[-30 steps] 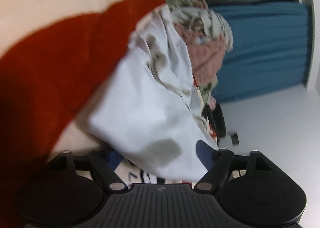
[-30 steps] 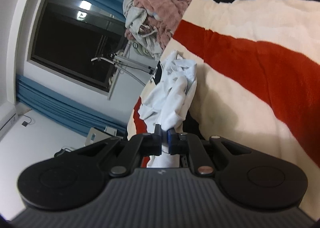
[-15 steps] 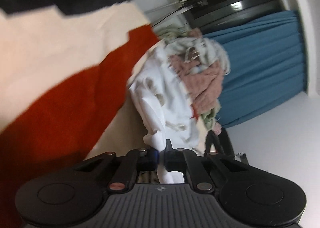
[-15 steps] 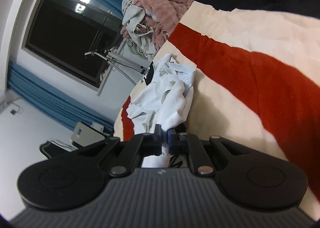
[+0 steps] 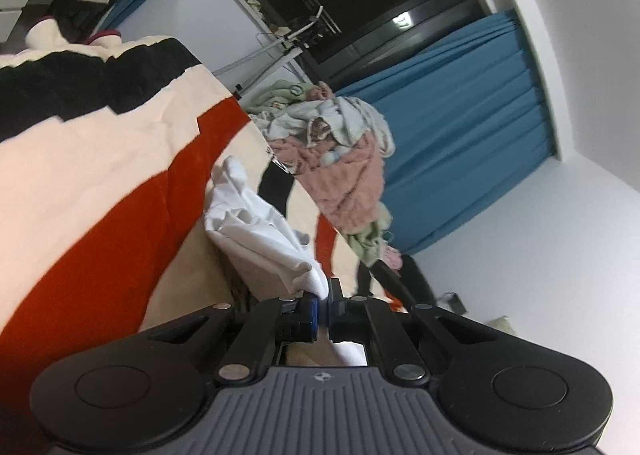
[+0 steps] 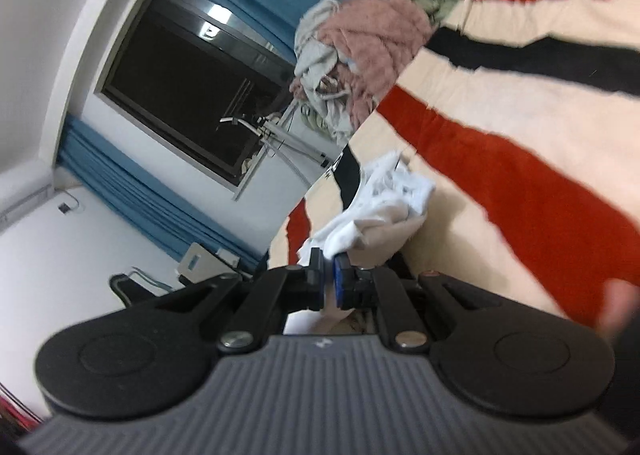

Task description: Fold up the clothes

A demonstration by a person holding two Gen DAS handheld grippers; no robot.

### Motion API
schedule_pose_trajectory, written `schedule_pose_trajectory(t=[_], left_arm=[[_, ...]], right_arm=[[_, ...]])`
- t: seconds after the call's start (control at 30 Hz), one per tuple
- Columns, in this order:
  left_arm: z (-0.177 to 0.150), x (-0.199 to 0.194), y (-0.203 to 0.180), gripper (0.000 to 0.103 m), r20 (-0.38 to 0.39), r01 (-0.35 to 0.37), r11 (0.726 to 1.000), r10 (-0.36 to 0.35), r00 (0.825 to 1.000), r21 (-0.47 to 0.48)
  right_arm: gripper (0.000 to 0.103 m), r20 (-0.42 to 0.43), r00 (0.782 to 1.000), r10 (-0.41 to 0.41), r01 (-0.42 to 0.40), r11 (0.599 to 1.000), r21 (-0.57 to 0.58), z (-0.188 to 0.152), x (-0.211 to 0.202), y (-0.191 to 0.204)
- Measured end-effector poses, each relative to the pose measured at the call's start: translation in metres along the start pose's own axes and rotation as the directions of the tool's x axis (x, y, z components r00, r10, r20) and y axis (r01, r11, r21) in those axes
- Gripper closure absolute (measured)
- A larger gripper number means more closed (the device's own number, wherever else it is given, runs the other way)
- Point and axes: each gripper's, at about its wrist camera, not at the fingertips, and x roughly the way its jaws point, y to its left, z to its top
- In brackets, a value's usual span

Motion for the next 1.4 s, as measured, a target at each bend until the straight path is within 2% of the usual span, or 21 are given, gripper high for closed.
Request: schedule_pose_trajectory(t=[0.2,0.4,0.5,0.63,0.8,0.9,1.0,1.1,1.4], left_arm=[[-0.029,-0.036,0.006,0.099,-0.041,-0.015,1.0,0.014,0.999,-0.02],[-0.005,-0.019,0.002,0.099,-0.051,-0.025,0.995,0.02,0.998,-0.092],[0.028,0.01,-0.012,0.099,-0.074,-0.037,0.99,0.027,0.997,-0.136],[0.079,0.063,-0.039,0.098,-0.062,-0.065,0.996,0.061,0.996,-0.062],[0.122,0.145,-0.036,0.098,-0.063,-0.177,0.984,0.177,0.982,0.002],[0.132,0.192,-0.016,0.098,-0.076,-0.231,0.972,0.234,0.969,0.044],[0.135,0.222,0.014,0.098,-0.102,-0.236,0.971,0.238,0.966,0.03],[0.136,0.236,0.039,0.098,-0.115,-0.212,0.977,0.212,0.971,0.006],[0.136,0.284,0.063,0.097,-0.117,-0.227,0.967,0.24,0.964,0.12]], right_arm=[[0.095,0.001,1.0,-0.03,0.03,0.998,-0.062,-0.012,-0.036,0.004],[0.095,0.014,1.0,-0.028,0.029,0.997,-0.076,-0.001,-0.019,0.015],[0.095,0.008,1.0,-0.016,0.016,0.999,-0.042,0.026,0.011,0.027],[0.095,0.015,1.0,-0.023,0.023,1.0,-0.021,0.062,0.066,0.046],[0.095,-0.007,0.995,-0.096,0.096,0.995,-0.042,0.09,0.159,0.049],[0.095,-0.054,0.989,-0.136,0.135,0.991,-0.019,0.096,0.21,0.024],[0.095,-0.111,0.989,-0.098,0.106,0.992,0.069,0.097,0.247,-0.014],[0.095,-0.127,0.988,-0.083,0.094,0.992,0.085,0.092,0.263,-0.035],[0.092,-0.154,0.983,-0.096,0.1,0.995,0.018,0.09,0.304,-0.053]])
